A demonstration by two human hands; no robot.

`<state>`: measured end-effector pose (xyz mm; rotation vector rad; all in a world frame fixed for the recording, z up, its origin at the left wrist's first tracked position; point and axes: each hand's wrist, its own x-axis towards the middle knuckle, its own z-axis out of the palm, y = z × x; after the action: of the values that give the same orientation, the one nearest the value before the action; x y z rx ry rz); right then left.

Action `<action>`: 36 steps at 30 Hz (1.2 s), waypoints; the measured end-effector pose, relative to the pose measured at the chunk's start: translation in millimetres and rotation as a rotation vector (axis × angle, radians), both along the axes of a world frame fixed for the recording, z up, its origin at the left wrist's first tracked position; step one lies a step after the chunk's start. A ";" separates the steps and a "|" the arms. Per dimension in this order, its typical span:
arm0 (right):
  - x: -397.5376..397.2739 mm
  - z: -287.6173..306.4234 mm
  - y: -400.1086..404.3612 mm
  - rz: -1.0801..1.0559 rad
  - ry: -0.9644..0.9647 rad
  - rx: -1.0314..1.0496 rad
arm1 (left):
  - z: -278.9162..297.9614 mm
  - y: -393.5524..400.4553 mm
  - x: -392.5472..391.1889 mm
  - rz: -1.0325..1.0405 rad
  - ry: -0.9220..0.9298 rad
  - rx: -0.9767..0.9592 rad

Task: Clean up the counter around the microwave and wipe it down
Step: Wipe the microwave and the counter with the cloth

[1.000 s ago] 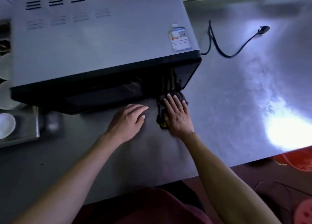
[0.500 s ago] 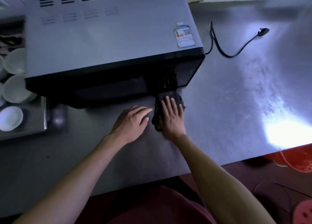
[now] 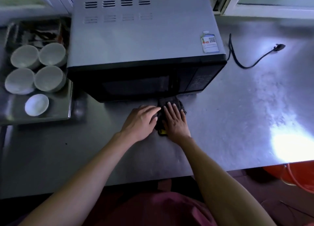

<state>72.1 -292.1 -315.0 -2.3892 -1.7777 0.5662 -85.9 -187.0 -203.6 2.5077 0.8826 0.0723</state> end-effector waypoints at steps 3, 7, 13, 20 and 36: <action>38.1 -1.5 -23.2 -0.065 -0.020 0.013 | 8.5 -10.5 35.0 -0.040 -0.044 -0.012; 99.1 -5.9 -47.1 -0.142 -0.020 0.059 | 27.5 -25.8 89.3 -0.080 -0.165 -0.007; 164.0 -2.9 -41.6 -0.068 0.065 0.047 | 84.8 -44.2 174.1 -0.148 -0.450 0.140; 195.9 -5.8 -28.6 0.028 0.086 0.075 | 121.8 -5.9 238.7 -0.107 -0.437 0.442; 261.3 -18.4 85.4 0.169 0.012 0.107 | 109.6 98.9 309.6 0.314 0.016 0.374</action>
<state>333.4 -206.7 -333.4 -2.1763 -1.9649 0.4884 223.7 -88.1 -94.0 2.6798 1.3719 0.3489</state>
